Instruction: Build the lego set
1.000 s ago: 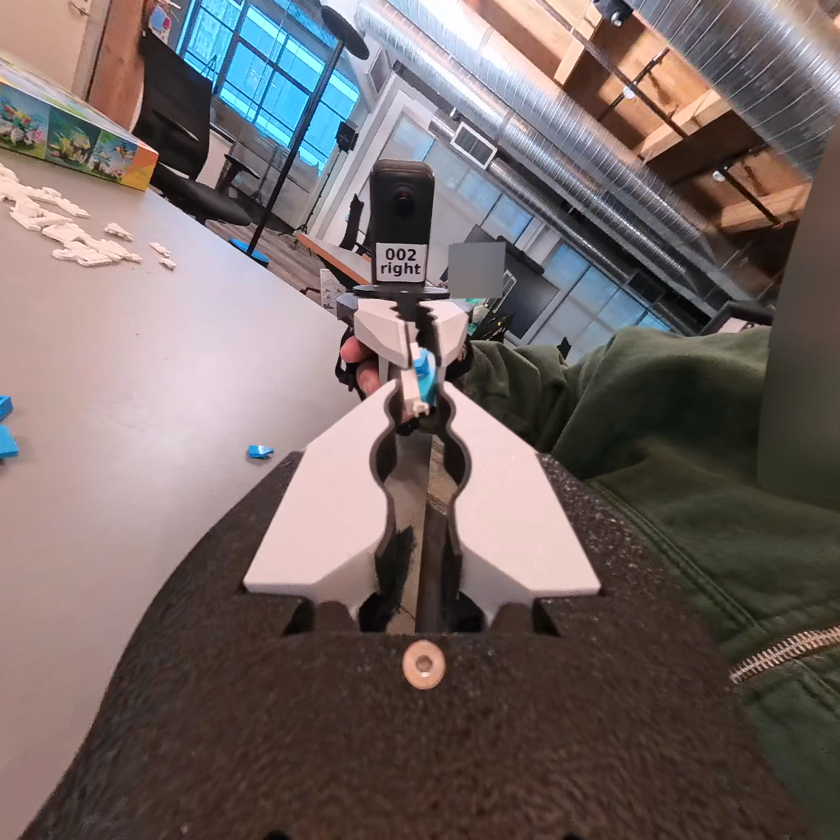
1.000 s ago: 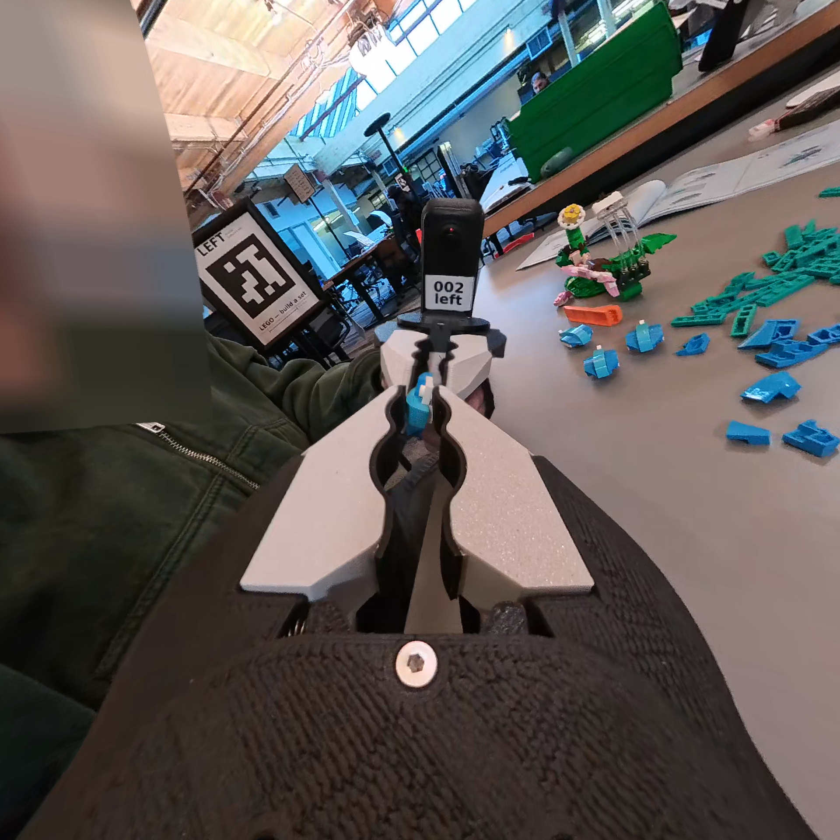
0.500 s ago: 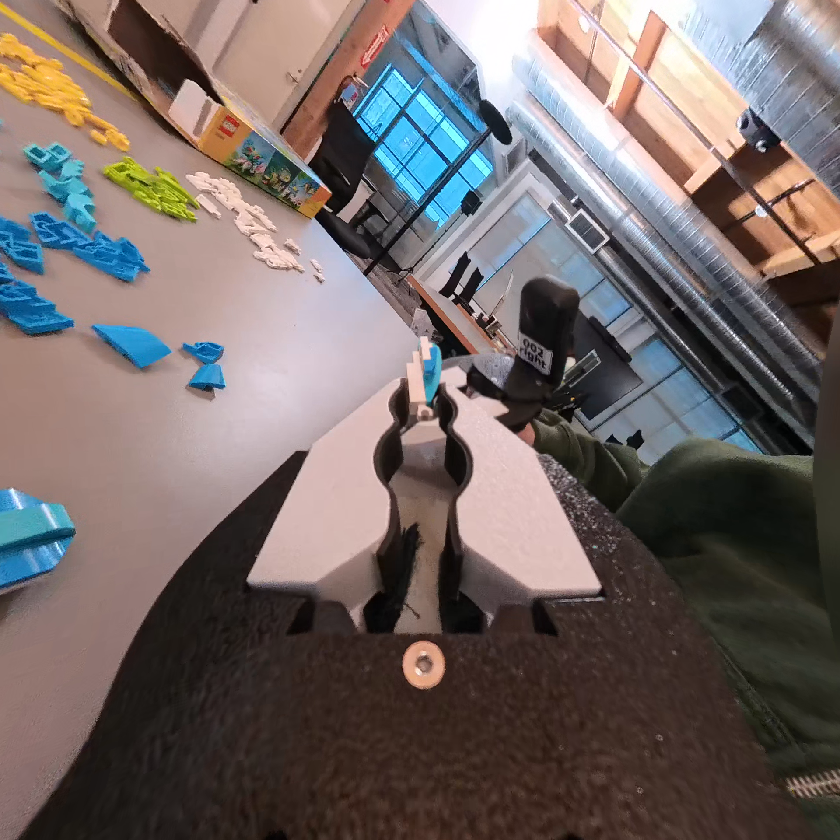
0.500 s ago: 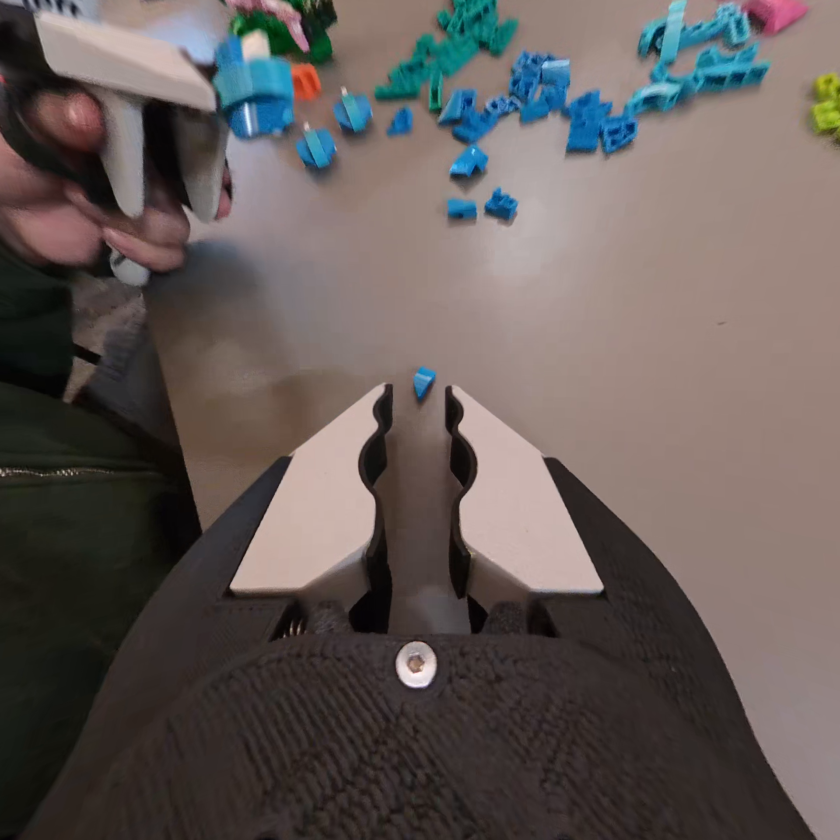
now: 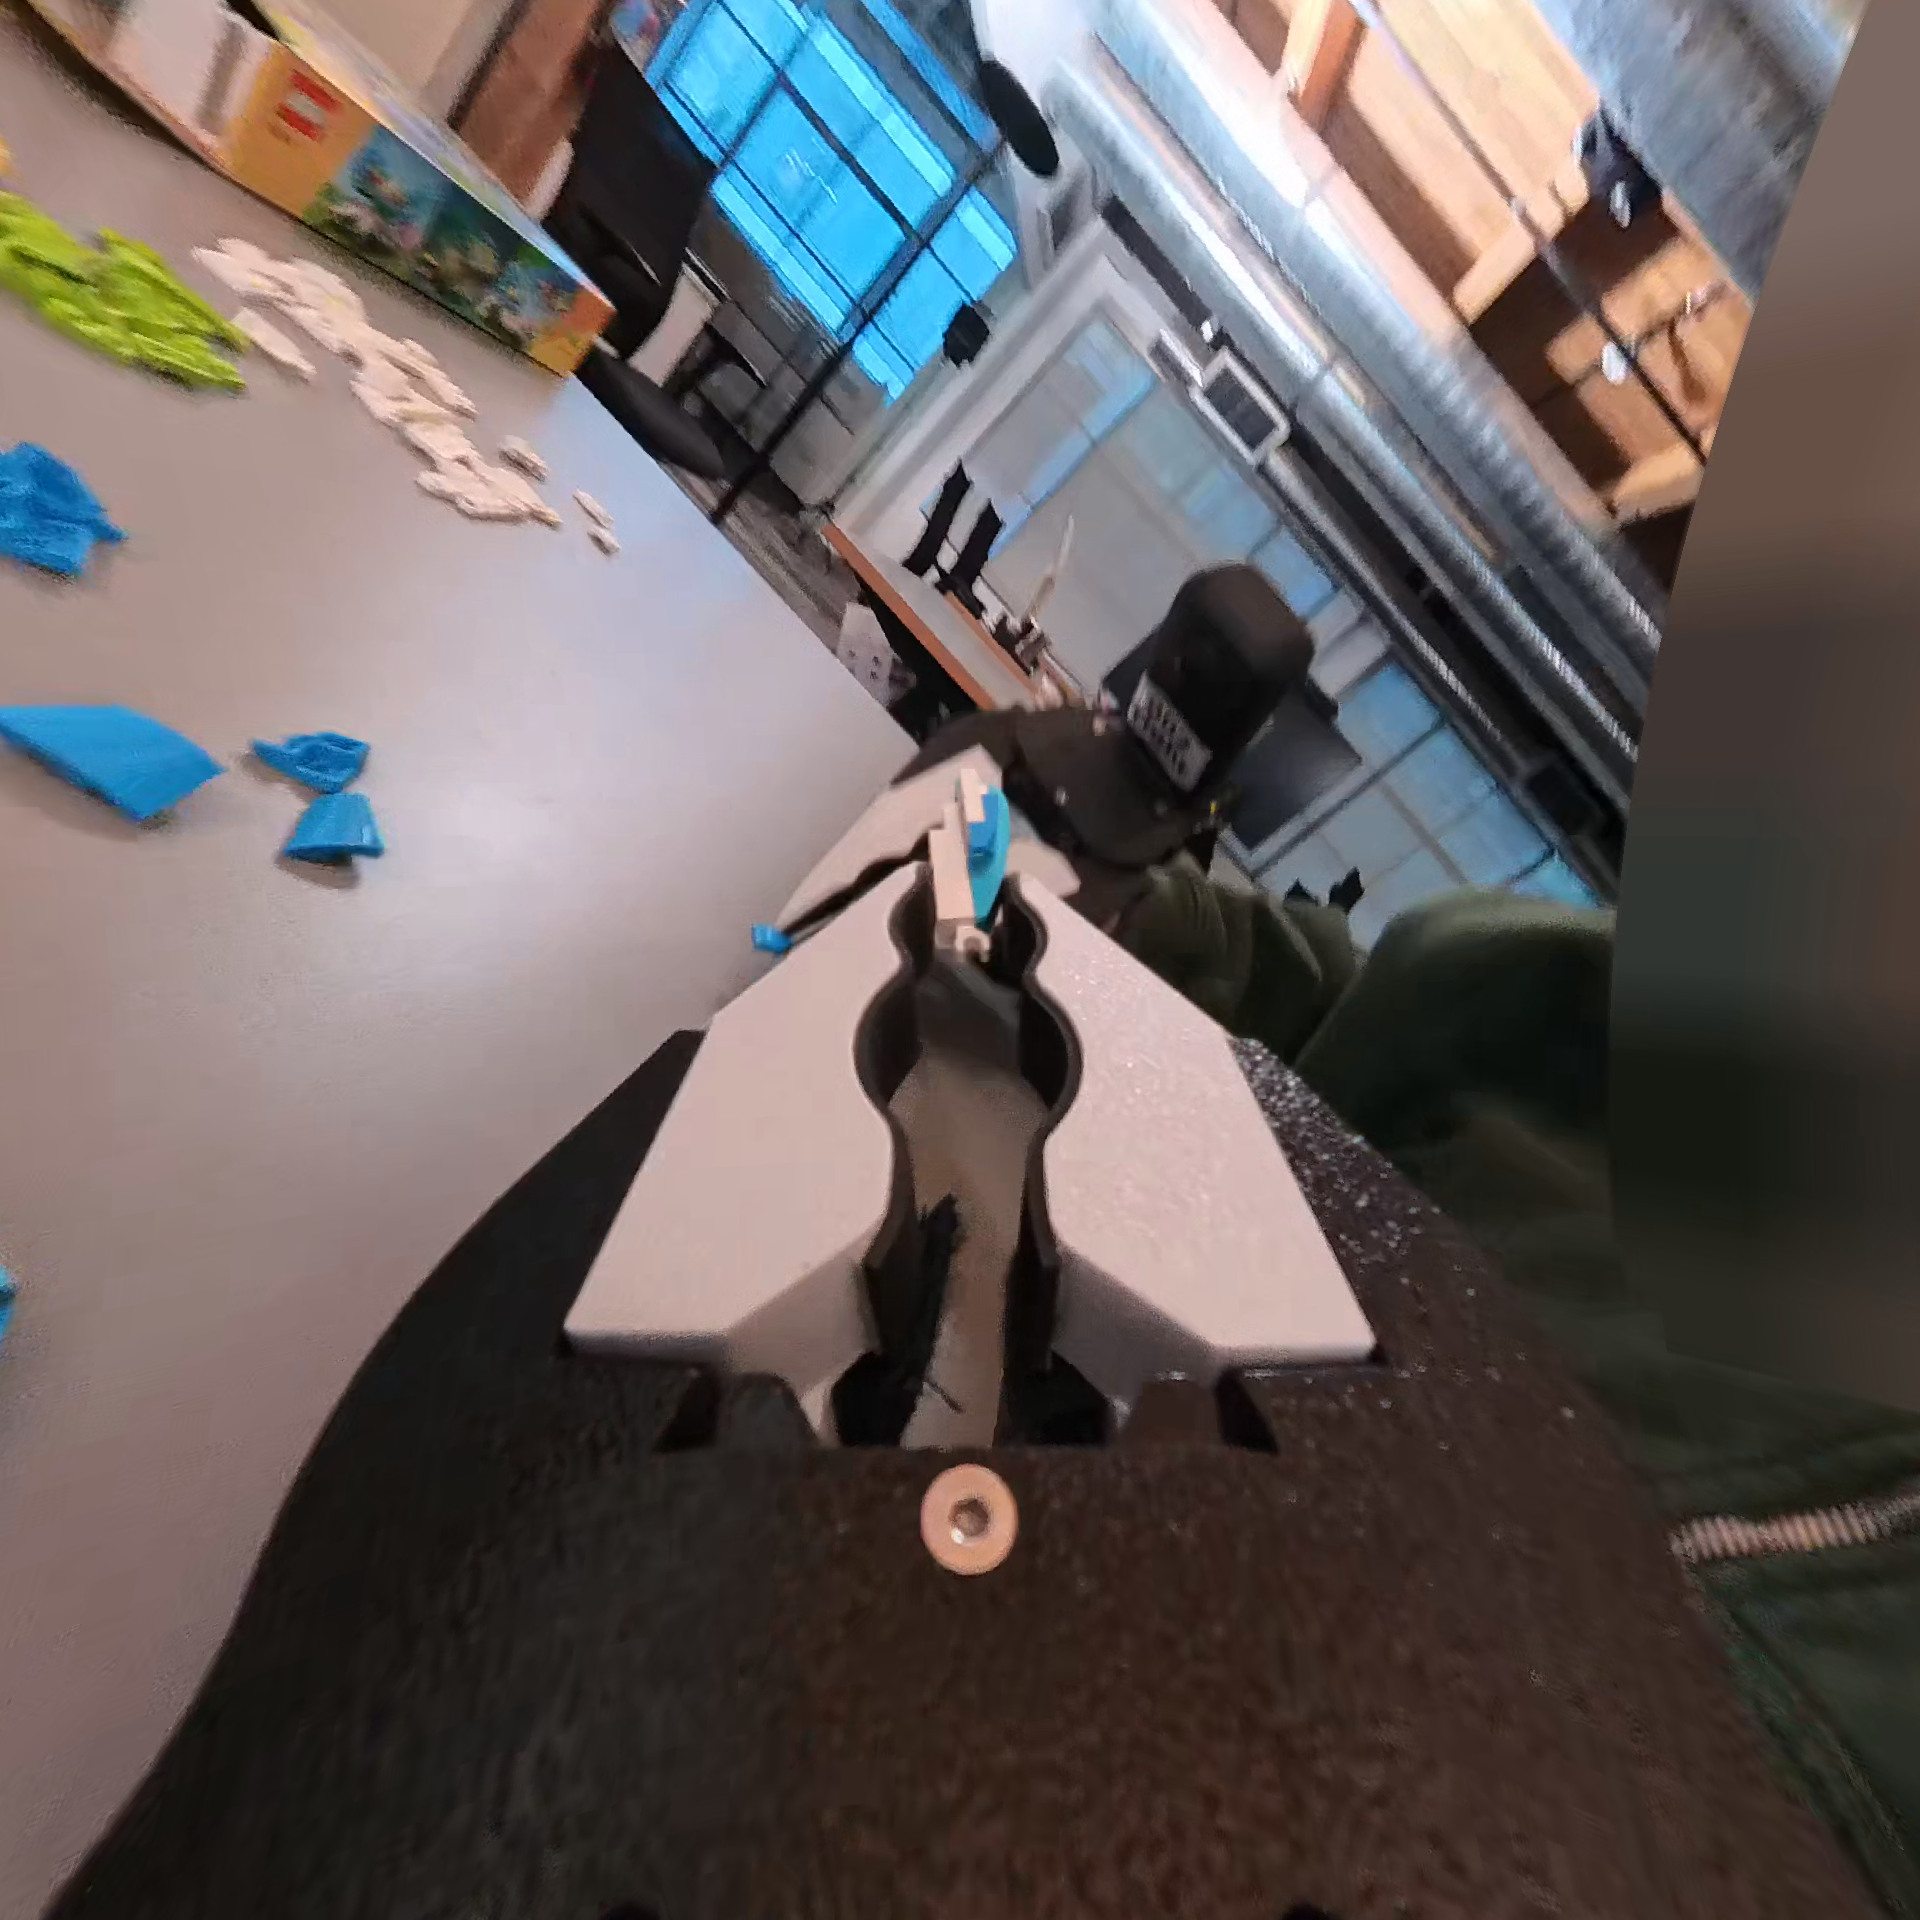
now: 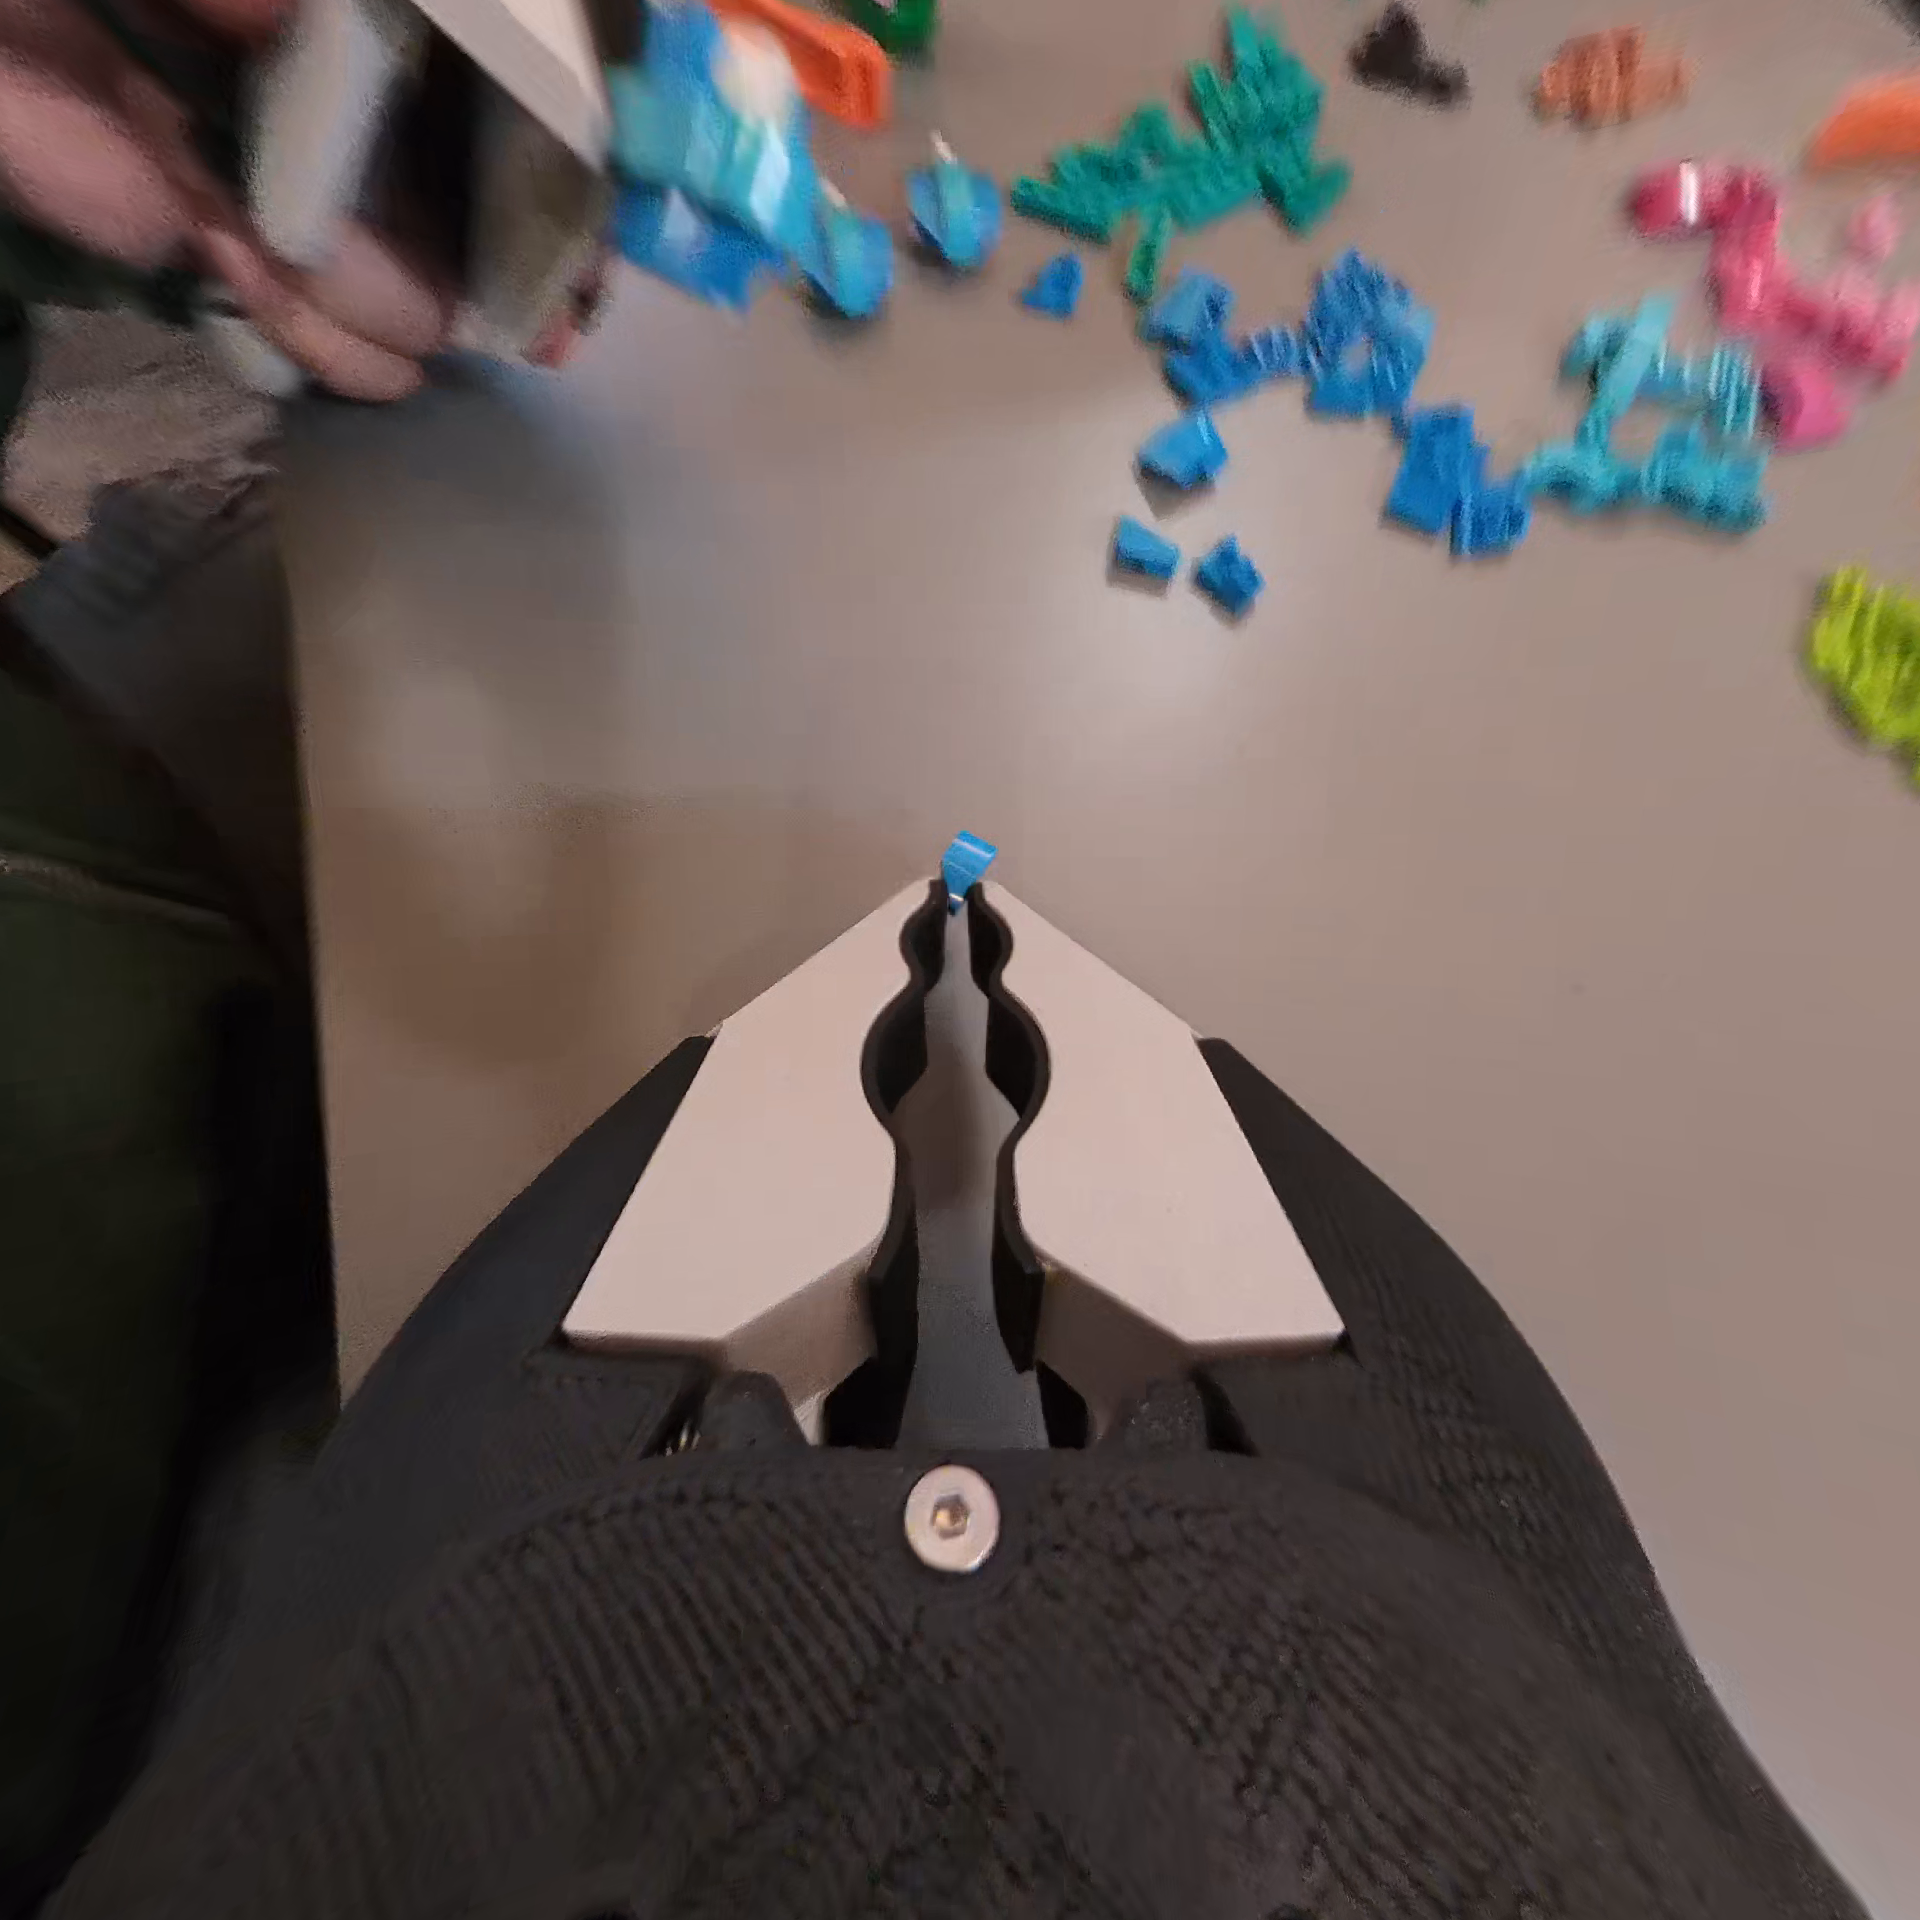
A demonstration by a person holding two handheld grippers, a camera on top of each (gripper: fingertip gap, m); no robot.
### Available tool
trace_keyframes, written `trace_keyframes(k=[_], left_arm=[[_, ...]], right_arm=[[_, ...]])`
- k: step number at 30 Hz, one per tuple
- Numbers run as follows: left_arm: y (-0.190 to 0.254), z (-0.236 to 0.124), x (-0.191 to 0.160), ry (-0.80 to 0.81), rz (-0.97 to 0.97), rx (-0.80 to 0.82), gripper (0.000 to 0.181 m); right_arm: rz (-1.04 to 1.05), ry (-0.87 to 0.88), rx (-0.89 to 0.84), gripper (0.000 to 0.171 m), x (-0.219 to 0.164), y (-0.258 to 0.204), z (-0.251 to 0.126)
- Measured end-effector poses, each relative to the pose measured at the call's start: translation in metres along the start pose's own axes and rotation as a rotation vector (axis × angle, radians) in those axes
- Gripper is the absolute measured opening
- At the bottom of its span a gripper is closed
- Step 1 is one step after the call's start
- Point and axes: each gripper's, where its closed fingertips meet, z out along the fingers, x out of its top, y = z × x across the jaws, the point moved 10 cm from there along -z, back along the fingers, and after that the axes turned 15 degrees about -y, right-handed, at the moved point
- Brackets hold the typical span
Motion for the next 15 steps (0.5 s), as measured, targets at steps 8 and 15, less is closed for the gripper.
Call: trace_keyframes(k=[8, 15], left_arm=[[0.003, 0.009, -0.008, -0.203, 0.059, -0.017, 0.010], [0.006, 0.012, -0.010, -0.254, 0.066, -0.077, 0.010]], right_arm=[[-0.624, 0.188, 0.026, 0.002, 0.052, -0.020, -0.050], [-0.914, 0.022, 0.013, 0.002, 0.071, -0.027, -0.050]])
